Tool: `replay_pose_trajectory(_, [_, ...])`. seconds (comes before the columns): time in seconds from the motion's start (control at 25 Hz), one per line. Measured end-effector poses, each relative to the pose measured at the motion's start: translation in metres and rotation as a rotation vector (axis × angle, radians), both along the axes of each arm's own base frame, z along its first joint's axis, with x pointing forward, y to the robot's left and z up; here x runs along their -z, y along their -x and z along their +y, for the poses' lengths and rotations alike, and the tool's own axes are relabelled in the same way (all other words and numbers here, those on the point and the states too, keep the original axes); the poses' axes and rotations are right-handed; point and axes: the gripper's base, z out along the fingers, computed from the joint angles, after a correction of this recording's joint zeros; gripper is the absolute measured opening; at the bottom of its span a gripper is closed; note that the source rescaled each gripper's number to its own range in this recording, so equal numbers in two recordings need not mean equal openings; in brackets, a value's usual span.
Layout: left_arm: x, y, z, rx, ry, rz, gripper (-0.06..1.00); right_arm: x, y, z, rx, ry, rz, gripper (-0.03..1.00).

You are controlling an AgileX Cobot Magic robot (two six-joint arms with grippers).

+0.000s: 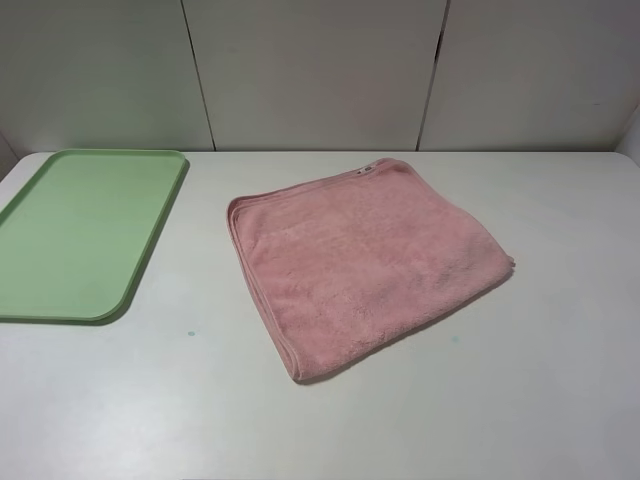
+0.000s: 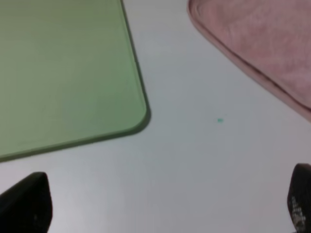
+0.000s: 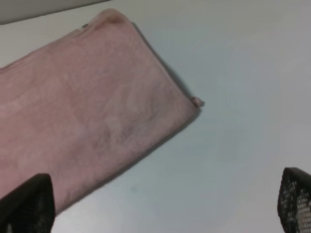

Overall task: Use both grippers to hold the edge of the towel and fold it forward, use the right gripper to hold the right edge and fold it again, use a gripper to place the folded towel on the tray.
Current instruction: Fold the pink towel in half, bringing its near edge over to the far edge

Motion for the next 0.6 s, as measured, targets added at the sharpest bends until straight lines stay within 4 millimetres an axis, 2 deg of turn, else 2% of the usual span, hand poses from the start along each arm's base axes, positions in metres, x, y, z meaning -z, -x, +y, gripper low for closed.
replay_pose_trajectory(0.28, [-0.007, -0.041, -0.005, 0.094, -0.084, 0.203, 0.97, -0.015, -0.060, 0.009, 0.004, -0.082, 0.145, 1.00])
replay_pose_trajectory(0.6, [-0.011, -0.083, -0.023, 0.254, -0.142, 0.354, 0.96, 0.000, -0.126, 0.013, 0.121, -0.183, 0.353, 1.00])
